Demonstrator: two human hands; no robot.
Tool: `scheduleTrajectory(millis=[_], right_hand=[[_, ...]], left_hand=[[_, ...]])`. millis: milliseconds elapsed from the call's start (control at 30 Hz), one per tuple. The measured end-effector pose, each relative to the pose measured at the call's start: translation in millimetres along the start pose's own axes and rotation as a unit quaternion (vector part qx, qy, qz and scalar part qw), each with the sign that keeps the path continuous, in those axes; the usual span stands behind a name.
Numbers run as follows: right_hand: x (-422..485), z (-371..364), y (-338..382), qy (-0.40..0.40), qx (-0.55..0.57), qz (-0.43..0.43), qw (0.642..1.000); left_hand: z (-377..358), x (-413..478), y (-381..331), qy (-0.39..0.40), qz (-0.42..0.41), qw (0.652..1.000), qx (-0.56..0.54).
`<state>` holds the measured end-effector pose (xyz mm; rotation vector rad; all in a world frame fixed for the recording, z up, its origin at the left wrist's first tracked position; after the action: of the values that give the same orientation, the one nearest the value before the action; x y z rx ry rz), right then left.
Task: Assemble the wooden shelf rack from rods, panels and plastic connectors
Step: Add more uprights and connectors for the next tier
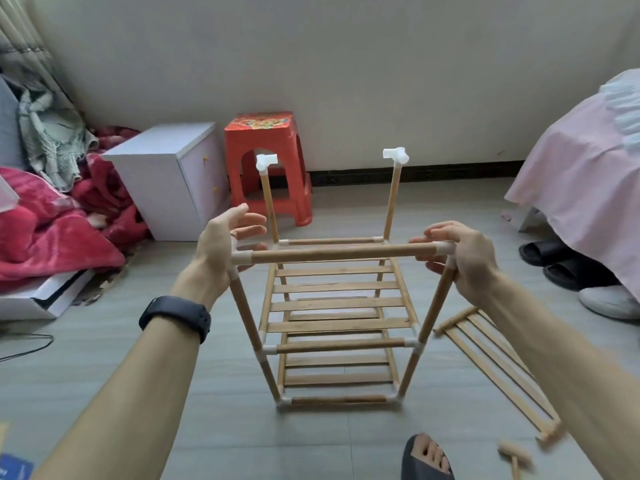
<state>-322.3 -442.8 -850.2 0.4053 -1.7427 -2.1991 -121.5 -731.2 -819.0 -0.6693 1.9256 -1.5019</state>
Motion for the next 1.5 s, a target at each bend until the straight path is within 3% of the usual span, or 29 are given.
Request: scheduleTrajectory(millis=[133, 300, 467, 600, 667, 767, 900, 967, 1100, 1267, 1333, 1433, 1500], right_hand=[[1, -4, 1, -0.038, -0.024, 0.012, 0.999], [4, 0, 3, -0.080, -0.167, 0.040, 0.982], [1, 1, 0, -0.046, -0.110, -0.008, 0.993], [-5, 1, -3, -0.084, -0.102, -0.017, 0.991], [-5, 1, -5, -0.103, -0.112, -0.019, 0.988], [-7, -2, -2, -0.185, -0.161, -0.028, 0.969], [-13, -9, 4, -0.293, -0.233, -0.046, 0.926], [-21, -20, 5, -0.261, -0.278, -0.004, 0.924], [-42, -56, 2, -0.109, -0.392, 0.083, 0.910], [-82, -103, 15, 0.037, -0.341, 0.096, 0.935], [-88, -111, 22, 0.058, -0.307, 0.083, 0.946], [-75, -98, 36, 0.064, -0.303, 0.068, 0.948], [-56, -74, 41, 0.066, -0.284, 0.068, 0.954]], left_hand=[[-3, -3, -2, -0.015, -0.004, 1.000, 0.001], [-1, -10, 2, 0.008, -0.001, 1.000, 0.025], [2, -17, 3, 0.030, 0.048, 0.998, 0.020], [0, -21, 8, -0.037, 0.031, 0.998, 0.033], [0, -25, 11, -0.025, 0.029, 0.999, 0.036], [-1, -30, 14, -0.023, 0.001, 0.999, 0.030], [-15, -40, 19, -0.125, -0.033, 0.992, 0.001], [-24, -47, 21, -0.121, -0.014, 0.992, -0.019], [-44, -58, 21, -0.058, 0.004, 0.998, 0.026], [-61, -70, 32, 0.136, 0.016, 0.978, 0.157], [-61, -66, 32, 0.168, 0.020, 0.968, 0.183], [-46, -47, 18, 0.083, -0.084, 0.938, 0.324], [-23, -35, 3, -0.018, -0.174, 0.886, 0.430]])
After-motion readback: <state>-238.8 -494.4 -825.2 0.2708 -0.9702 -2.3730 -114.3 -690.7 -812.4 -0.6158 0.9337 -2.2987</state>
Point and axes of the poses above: each hand's wrist, its own x-axis towards the middle knuckle, its own z-axis out of the back of the hand, y = z × x, the point moved 2 cm from there along x, towards the middle knuckle, and after that the axes turned 11 degrees about -x, right-handed, at the moved point
